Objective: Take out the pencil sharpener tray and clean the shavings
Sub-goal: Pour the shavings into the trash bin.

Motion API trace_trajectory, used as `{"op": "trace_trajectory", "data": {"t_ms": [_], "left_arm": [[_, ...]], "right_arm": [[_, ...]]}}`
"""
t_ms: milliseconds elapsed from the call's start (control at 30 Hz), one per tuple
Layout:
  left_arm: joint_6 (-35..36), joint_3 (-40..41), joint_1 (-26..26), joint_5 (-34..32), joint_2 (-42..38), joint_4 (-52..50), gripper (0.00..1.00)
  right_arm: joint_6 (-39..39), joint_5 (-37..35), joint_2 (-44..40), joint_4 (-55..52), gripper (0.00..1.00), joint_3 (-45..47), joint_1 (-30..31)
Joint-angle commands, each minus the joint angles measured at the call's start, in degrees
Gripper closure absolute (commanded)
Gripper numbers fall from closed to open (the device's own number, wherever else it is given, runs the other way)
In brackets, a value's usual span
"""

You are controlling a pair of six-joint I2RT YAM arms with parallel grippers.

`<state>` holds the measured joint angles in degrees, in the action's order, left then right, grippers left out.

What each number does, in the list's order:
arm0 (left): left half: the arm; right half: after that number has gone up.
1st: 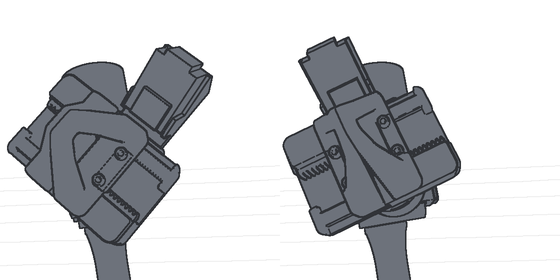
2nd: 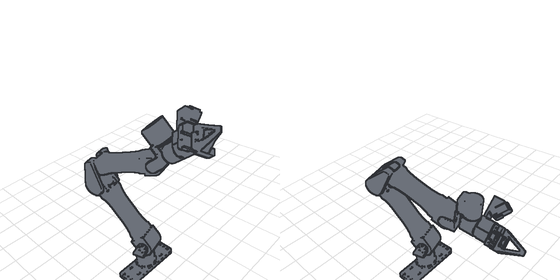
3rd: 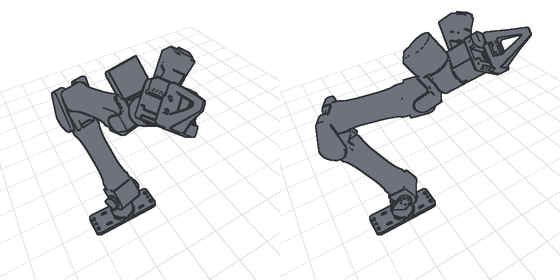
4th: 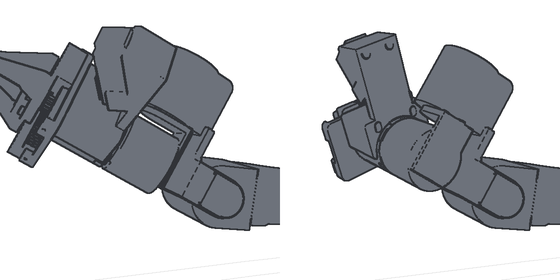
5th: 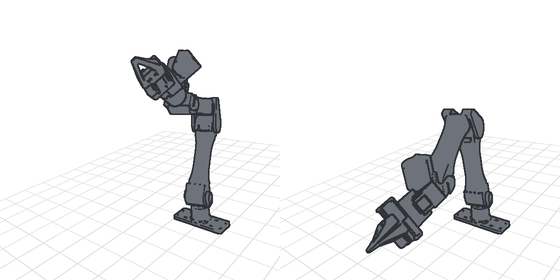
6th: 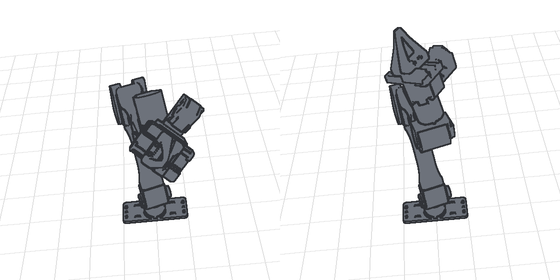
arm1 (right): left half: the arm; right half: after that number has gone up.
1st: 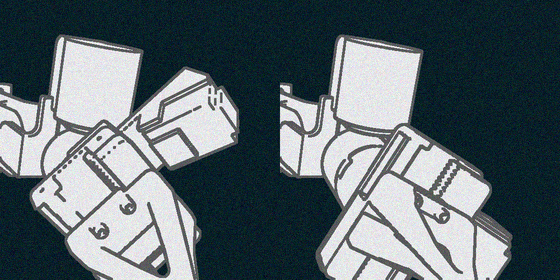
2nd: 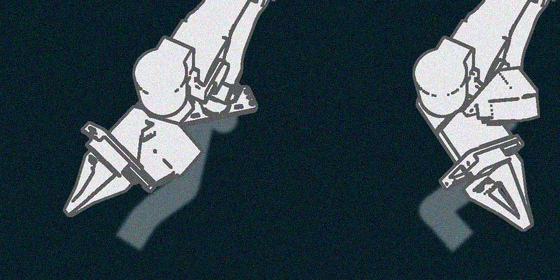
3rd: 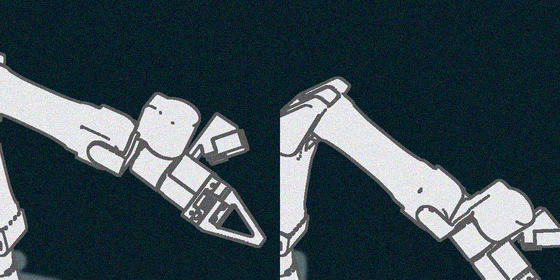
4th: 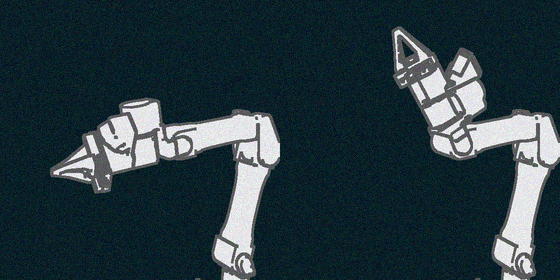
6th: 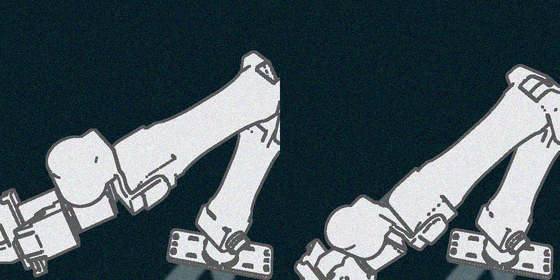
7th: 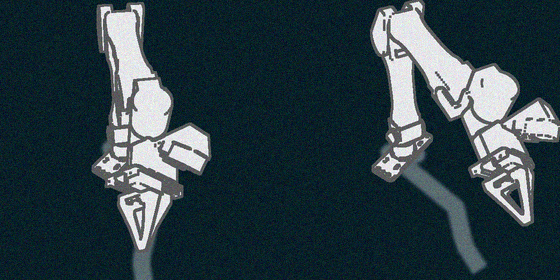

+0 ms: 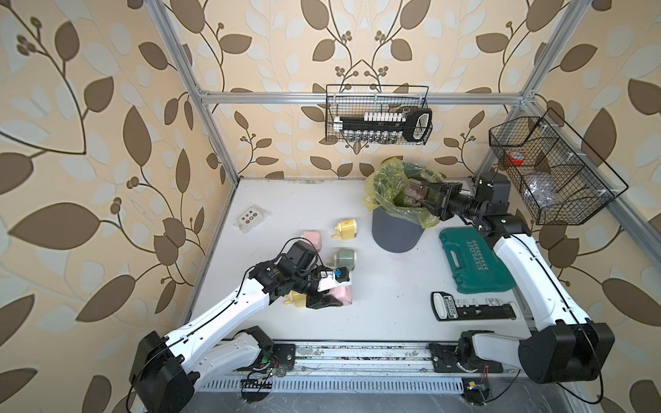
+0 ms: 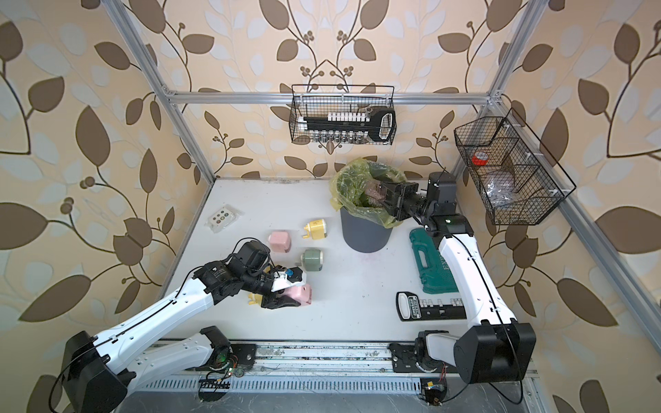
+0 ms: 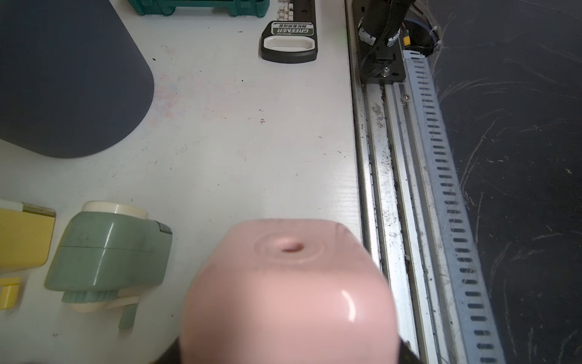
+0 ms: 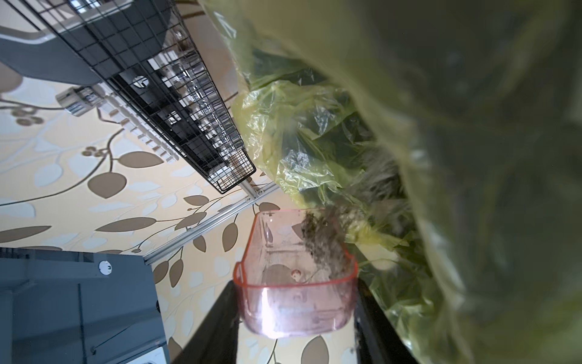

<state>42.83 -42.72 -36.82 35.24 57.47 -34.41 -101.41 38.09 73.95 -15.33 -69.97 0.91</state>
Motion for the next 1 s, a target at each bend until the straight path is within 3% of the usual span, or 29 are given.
{"op": "trace_trajectory", "data": {"t_ms": [0, 467, 600, 700, 767, 833, 900, 967], "left_arm": [[-0.1, 0.4, -0.8, -0.6, -0.6, 0.7, 1.0], [-0.1, 1.0, -2.4, -4.9, 0.1, 1.0, 1.0], [0.0, 0.7, -2.5, -4.9, 0.4, 0.7, 1.0], [-0.1, 1.0, -2.7, -5.1, 0.5, 1.0, 1.0], [-0.2, 0.8, -2.8, -5.1, 0.5, 0.7, 1.0], [-0.3, 1.0, -3.1, -5.4, 0.3, 1.0, 1.0], [-0.3, 1.1, -3.2, -5.5, 0.4, 1.2, 1.0], [-0.4, 0.9, -3.2, -5.5, 0.7, 0.9, 1.0]], "right_arm": [[-3.5, 5.1, 0.6, 0.1, 1.0, -2.8, -0.5], [-2.1, 8.0, 0.2, -2.4, 1.0, -3.6, -1.5], [-6.2, 9.5, -0.7, 3.2, 1.0, -0.8, -2.2], [-3.4, 9.8, 0.8, 0.0, 1.0, -2.7, -2.8], [-6.6, 12.3, 1.2, 4.9, 1.0, -1.0, -2.2], [-4.6, 9.4, -0.2, 3.9, 1.0, -1.0, -1.9], [-4.5, 11.6, 1.1, 4.4, 1.0, -0.1, -2.7], [-10.5, 13.3, 0.9, 13.7, 1.0, 2.6, -2.0]]}}
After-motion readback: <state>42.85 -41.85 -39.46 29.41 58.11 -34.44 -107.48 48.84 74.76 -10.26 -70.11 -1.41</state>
